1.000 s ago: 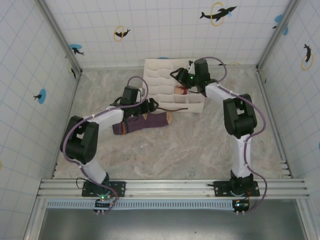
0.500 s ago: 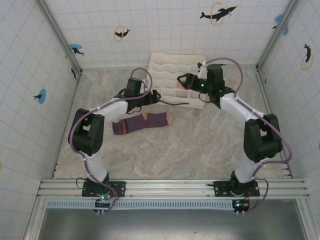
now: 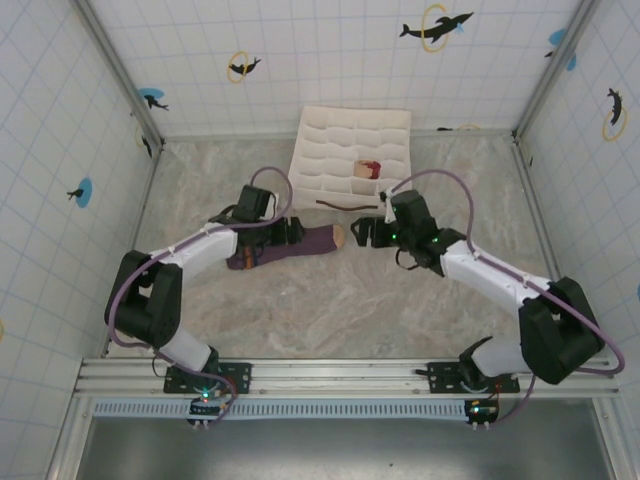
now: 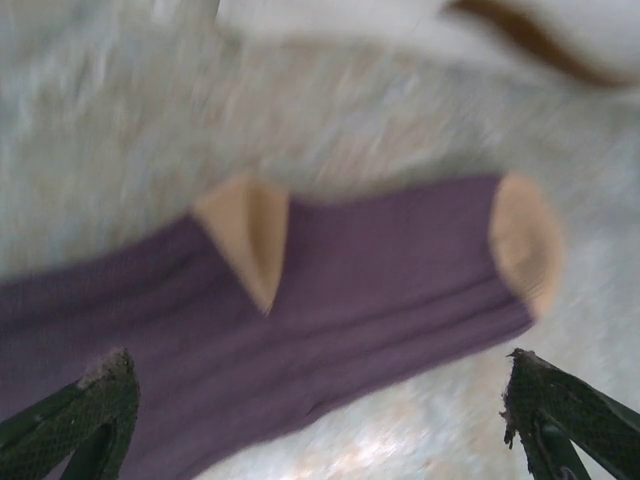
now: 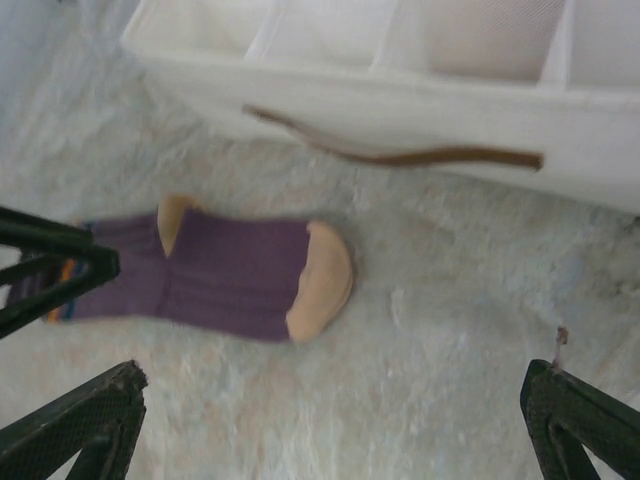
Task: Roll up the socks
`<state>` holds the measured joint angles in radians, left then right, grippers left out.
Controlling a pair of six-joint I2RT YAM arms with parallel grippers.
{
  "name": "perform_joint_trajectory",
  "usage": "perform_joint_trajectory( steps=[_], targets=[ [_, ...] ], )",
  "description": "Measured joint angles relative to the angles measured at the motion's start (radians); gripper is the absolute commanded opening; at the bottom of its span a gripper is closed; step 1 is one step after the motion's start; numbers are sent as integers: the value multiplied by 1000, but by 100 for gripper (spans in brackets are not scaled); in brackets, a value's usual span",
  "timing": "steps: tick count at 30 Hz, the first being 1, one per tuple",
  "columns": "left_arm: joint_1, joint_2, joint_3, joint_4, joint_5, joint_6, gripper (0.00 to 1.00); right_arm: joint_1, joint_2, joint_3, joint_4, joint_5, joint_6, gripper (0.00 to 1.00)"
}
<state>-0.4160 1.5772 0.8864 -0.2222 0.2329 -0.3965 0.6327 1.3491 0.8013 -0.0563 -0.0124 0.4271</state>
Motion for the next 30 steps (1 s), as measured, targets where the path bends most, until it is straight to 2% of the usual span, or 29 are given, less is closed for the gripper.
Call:
perform_joint_trajectory(
  steps=[3, 9, 13, 17, 22, 27, 30],
  targets=[
    [0, 0, -69, 5, -3, -8, 96, 62, -42, -81, 4, 60, -16, 100],
    [-2, -18, -148, 124, 18, -73, 95, 89, -52, -187, 6, 143, 27, 100],
    [-47, -21, -175, 202, 32, -130, 95, 138, -53, -224, 6, 183, 37, 100],
    [-140, -14, -187, 268, 50, -231, 94, 152, -60, -226, 8, 229, 38, 100],
    [-293, -5, -178, 322, 8, -396, 95, 159, -117, -244, 16, 281, 32, 100],
    [-442, 81, -55, 348, -36, -508, 95, 159, -169, -286, 22, 309, 19, 100],
    [-482, 119, 7, 343, -48, -547, 95, 154, -192, -314, 8, 328, 13, 100]
  ],
)
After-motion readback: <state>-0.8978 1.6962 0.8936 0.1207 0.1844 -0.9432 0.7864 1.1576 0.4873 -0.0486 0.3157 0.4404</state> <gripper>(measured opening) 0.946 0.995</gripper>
